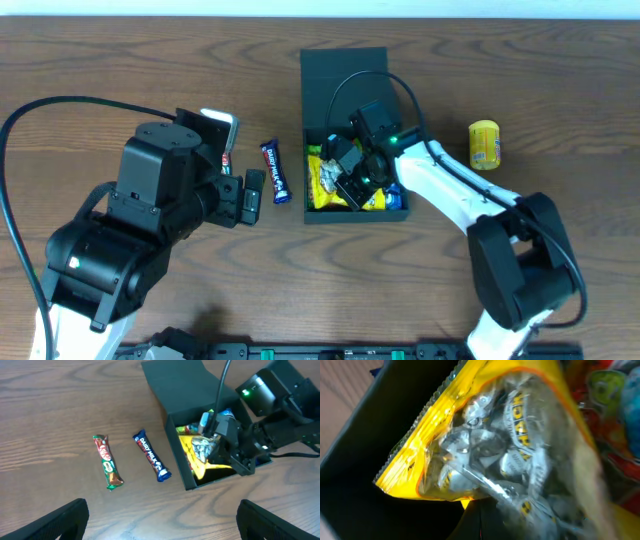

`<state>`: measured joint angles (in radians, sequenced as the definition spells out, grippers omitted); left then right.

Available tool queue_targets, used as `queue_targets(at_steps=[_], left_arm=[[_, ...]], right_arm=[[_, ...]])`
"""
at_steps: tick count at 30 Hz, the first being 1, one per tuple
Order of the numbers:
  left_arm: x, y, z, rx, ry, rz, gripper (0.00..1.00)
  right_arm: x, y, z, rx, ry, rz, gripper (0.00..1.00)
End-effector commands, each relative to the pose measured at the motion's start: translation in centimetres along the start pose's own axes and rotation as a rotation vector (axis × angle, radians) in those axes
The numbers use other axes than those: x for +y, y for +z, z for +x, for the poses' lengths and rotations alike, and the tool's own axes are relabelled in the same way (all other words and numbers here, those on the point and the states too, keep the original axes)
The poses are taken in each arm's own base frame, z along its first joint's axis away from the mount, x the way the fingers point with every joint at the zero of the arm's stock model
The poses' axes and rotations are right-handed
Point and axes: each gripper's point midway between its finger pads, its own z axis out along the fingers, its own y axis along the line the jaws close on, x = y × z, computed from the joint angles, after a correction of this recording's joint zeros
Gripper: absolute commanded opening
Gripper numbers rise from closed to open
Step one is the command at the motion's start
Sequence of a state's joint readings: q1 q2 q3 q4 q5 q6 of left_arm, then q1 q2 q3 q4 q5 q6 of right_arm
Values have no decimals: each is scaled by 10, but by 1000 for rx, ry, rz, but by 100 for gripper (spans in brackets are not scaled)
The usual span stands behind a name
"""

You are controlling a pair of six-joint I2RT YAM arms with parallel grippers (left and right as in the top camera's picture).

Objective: Pack container
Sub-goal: 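Grasp the yellow snack bag with the right gripper and place it in the box, then move the right gripper to the yellow cylindrical container and grasp it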

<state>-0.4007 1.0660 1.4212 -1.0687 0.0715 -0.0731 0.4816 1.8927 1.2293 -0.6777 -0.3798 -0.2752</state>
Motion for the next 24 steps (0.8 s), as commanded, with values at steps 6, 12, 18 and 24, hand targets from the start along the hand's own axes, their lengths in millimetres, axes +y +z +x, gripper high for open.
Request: queue_targets(at_steps=[6,12,18,24], left_arm=[[1,0,2,7,12,-3,95],[2,0,4,18,11,-5,95],[-3,0,5,22,11,21,95],[-3,0,9,37,12,23,95]], right_arm=[[26,-28,-16,-36,-19,-118,1],[48,-105,-46,-221,-111,-58,1],[10,-59,-27,-84,44,46,1],[-16,5,-10,32,165,39,1]])
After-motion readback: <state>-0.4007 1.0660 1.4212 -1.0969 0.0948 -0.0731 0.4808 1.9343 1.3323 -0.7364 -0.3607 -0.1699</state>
